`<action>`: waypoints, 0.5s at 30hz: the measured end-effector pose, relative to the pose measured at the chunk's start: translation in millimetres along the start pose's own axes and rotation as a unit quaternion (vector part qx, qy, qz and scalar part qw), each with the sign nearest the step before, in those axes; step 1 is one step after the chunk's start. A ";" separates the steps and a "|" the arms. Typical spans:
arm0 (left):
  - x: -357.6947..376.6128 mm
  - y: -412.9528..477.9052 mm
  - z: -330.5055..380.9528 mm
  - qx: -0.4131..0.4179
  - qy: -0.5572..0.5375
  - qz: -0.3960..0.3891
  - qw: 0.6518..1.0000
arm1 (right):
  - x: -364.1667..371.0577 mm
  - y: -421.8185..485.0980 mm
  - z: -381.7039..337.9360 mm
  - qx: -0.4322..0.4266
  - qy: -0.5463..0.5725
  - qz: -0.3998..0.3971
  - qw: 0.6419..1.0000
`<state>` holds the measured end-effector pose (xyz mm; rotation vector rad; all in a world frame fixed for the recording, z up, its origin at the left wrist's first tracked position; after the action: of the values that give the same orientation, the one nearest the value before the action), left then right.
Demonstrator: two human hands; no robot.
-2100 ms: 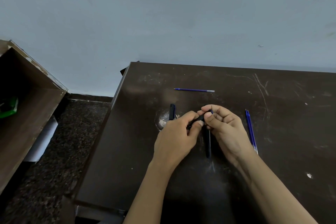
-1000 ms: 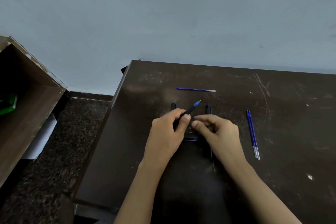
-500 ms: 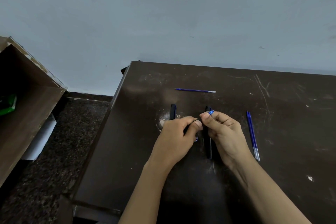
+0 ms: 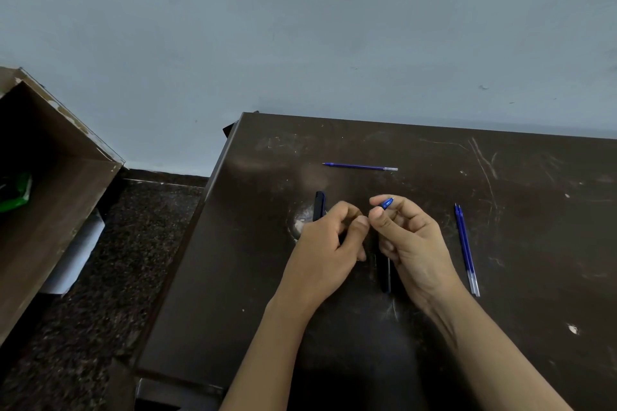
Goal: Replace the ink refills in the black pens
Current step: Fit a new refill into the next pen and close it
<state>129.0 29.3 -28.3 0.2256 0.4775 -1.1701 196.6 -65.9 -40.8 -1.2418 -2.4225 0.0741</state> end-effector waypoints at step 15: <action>-1.2 1.8 1.1 0.014 0.005 0.018 1.000 | -5.7 2.6 2.8 0.008 -0.021 0.010 1.000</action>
<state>130.6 30.5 -26.9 0.2625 0.4638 -1.1422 200.5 -68.4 -45.9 -1.2700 -2.4398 0.1262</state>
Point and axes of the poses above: each hand's wrist, its own y-axis towards the middle knuckle, its own x-axis out of the palm, z = x × y, the point moved 8 cm from there along y, towards the middle knuckle, and after that the axes turned 1 degree about -z, right-handed, at the moved point
